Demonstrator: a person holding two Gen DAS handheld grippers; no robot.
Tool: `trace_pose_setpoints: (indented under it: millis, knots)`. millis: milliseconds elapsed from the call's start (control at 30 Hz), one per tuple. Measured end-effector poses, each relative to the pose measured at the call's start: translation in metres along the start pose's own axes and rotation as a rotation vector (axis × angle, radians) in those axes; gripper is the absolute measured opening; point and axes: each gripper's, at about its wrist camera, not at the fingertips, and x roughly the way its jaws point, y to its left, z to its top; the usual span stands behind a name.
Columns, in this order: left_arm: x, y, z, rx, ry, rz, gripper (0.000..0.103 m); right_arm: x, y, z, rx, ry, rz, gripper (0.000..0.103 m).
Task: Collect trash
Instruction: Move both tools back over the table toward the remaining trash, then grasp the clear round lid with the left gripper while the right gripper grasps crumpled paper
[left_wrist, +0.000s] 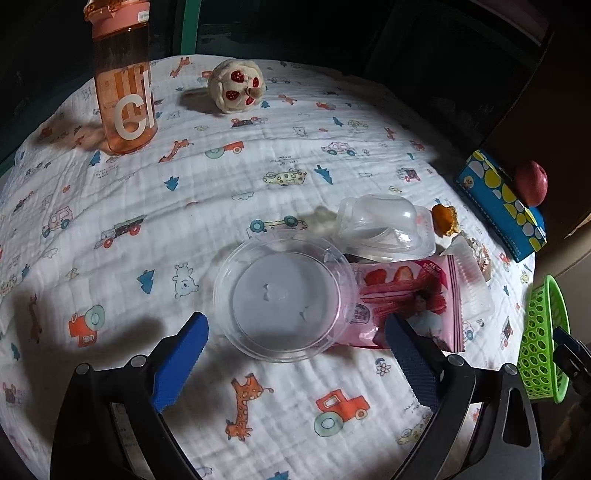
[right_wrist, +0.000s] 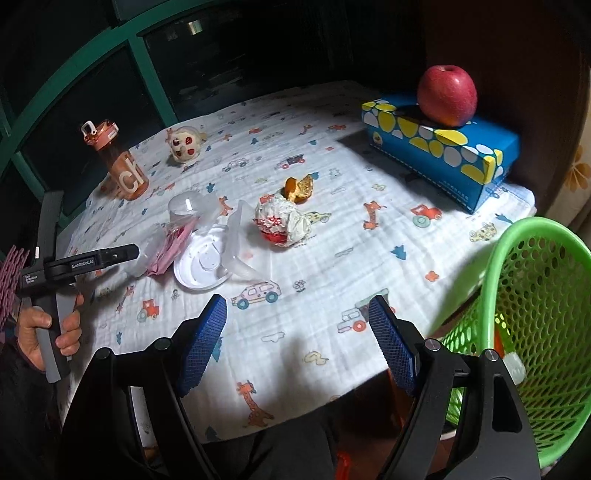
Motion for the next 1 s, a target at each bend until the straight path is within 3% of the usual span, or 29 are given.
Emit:
trace_pose_setpoints:
  millis: [233, 1000]
  knots:
    - [0.011, 0.004, 0.005, 0.006, 0.024, -0.061, 0.094, 0.018, 0.013, 0.008, -0.018, 0.022, 0.015, 0.079]
    - [0.032, 0.010, 0.016, 0.040, 0.052, -0.047, 0.095, 0.062, 0.015, 0.034, -0.001, 0.070, 0.075, 0.079]
